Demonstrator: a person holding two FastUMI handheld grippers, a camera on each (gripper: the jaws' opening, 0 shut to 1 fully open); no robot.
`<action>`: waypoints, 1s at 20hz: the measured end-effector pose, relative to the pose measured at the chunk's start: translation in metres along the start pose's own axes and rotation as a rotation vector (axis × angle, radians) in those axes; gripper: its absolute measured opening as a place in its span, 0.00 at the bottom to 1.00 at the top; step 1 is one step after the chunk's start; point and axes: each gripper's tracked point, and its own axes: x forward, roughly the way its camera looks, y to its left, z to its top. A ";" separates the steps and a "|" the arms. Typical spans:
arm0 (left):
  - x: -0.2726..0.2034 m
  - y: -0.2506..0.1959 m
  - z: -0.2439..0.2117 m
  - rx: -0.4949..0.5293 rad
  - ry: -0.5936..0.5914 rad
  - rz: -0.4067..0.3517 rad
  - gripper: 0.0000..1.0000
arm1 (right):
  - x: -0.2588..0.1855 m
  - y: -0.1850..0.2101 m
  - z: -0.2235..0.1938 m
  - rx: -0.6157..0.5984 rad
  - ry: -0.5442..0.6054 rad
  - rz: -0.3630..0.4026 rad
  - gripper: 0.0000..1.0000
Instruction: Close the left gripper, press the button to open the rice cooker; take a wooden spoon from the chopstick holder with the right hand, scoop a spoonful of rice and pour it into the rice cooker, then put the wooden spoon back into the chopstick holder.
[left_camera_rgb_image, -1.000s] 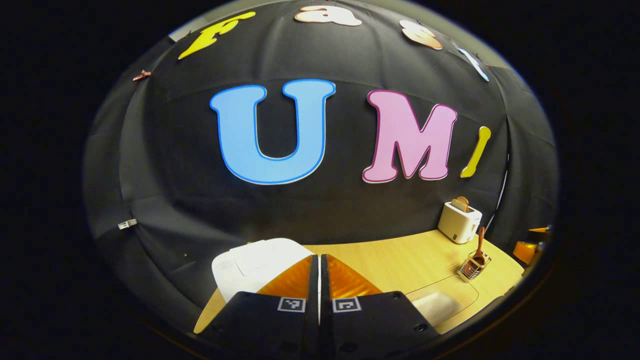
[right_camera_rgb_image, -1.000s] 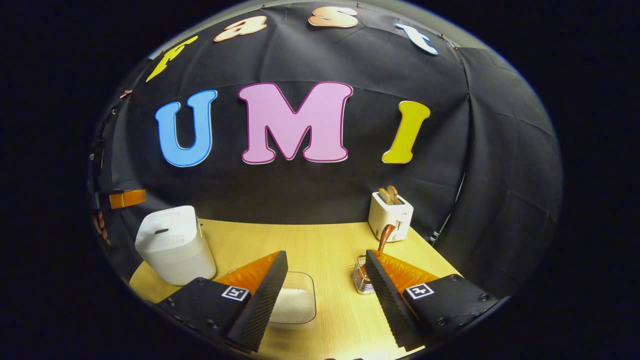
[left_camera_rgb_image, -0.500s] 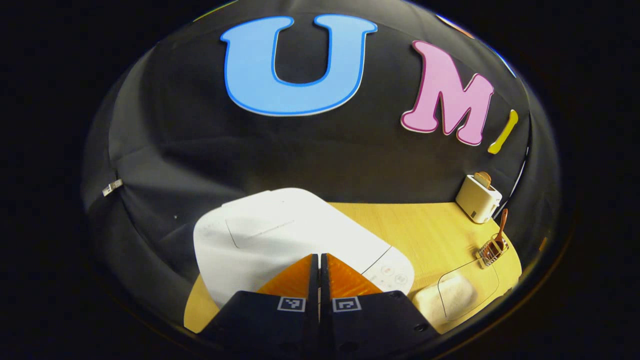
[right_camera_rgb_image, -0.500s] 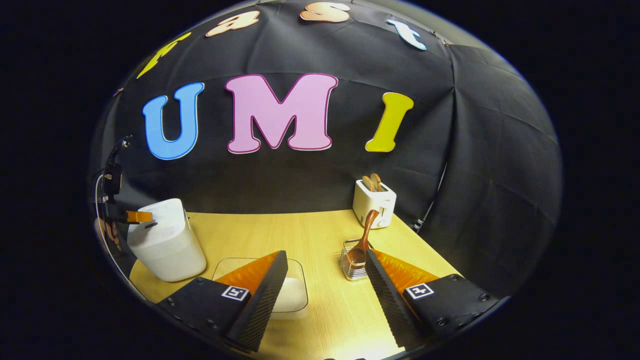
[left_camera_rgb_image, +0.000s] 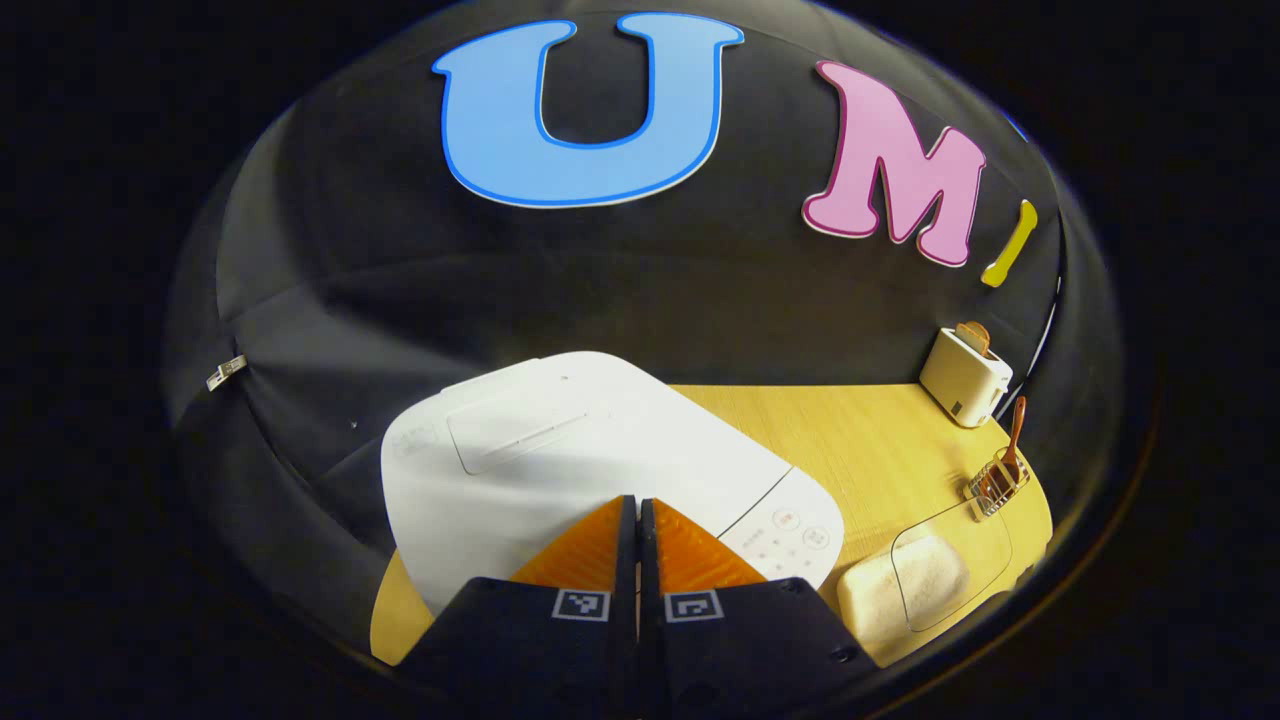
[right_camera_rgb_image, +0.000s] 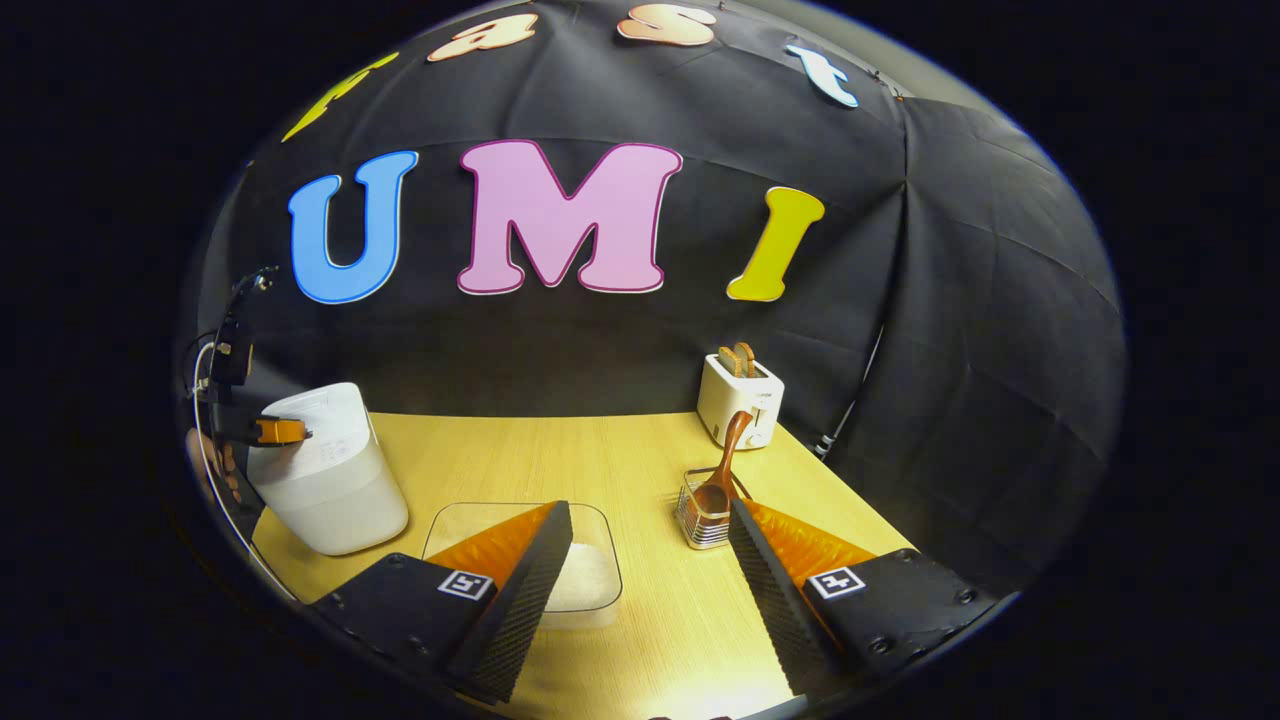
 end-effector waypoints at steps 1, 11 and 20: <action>-0.001 0.001 0.003 0.011 -0.011 0.001 0.06 | 0.000 0.002 -0.001 0.006 -0.003 0.006 0.98; -0.097 0.006 0.116 -0.025 -0.396 0.136 0.05 | 0.029 -0.024 0.002 0.064 -0.006 0.085 0.98; -0.147 -0.060 0.077 -0.055 -0.379 0.121 0.05 | 0.090 -0.081 0.009 0.128 0.013 0.105 0.98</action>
